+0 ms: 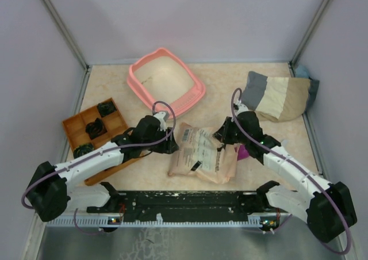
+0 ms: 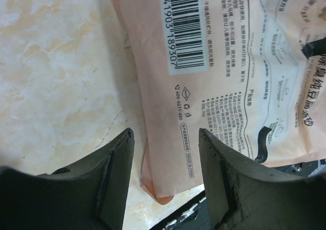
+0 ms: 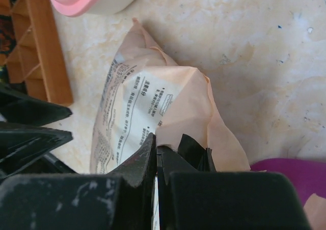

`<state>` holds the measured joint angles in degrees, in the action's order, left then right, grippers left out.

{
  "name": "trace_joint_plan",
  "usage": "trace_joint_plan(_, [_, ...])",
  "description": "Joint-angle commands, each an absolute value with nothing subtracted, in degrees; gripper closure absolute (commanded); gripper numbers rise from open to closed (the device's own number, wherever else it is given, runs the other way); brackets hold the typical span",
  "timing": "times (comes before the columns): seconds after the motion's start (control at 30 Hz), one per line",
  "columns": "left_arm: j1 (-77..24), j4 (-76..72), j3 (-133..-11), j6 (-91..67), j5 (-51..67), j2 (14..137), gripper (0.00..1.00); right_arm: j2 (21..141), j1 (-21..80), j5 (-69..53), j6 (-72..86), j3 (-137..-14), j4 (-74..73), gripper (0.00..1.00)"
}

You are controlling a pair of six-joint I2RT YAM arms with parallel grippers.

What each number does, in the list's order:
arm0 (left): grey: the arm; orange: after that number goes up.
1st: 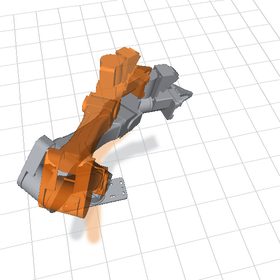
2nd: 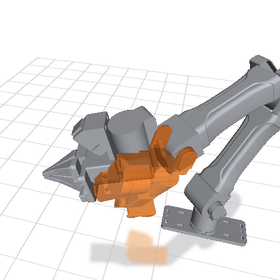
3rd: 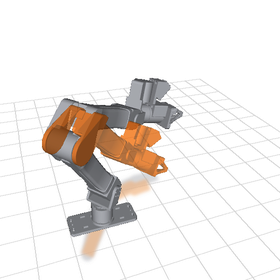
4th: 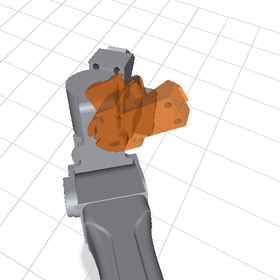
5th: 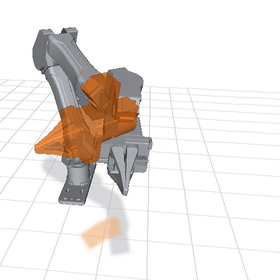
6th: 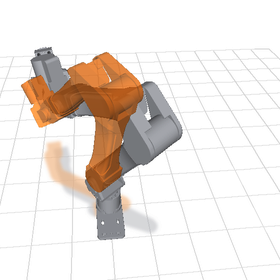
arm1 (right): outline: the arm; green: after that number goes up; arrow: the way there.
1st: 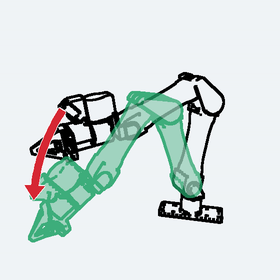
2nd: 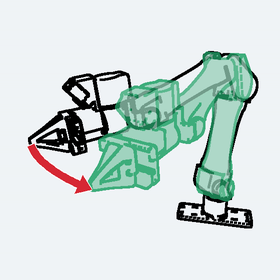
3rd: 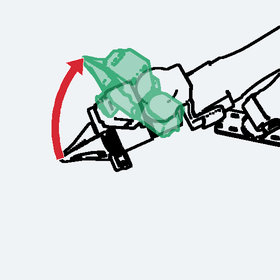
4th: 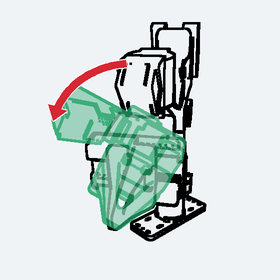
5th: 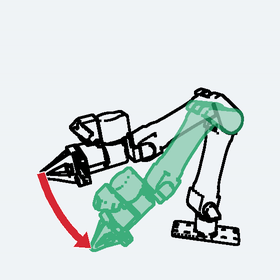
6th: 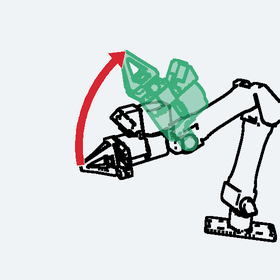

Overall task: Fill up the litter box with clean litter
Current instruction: Open the cat litter bag at the center of the board.

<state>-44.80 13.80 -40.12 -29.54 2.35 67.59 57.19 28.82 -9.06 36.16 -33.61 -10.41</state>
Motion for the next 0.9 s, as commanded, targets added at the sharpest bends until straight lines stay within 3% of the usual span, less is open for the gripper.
trace_joint_plan(0.0, [-42.61, 12.85, -40.33, -29.87, 4.08, 69.46, 0.41, 54.47, 27.27, -21.73, 39.95, -35.36, -0.42, 1.00])
trace_joint_plan(0.37, [-42.10, 12.23, -43.16, -26.78, 8.58, 70.55, 0.45, 52.52, 22.07, -27.81, 46.52, -30.84, 9.11, 1.00])
trace_joint_plan(0.5, [-42.04, 19.27, -47.79, -26.35, -1.90, 72.50, 0.46, 59.65, 19.67, -32.84, 49.73, -30.81, 18.68, 1.00])
trace_joint_plan(0.63, [-40.63, 21.00, -51.10, -24.90, -2.52, 72.59, 0.45, 62.57, 19.69, -34.40, 54.58, -31.68, 25.21, 1.00])
trace_joint_plan(0.87, [-38.08, 19.02, -51.53, -23.33, -3.23, 72.67, 0.44, 66.92, 19.47, -28.46, 52.84, -41.82, 13.06, 1.00])
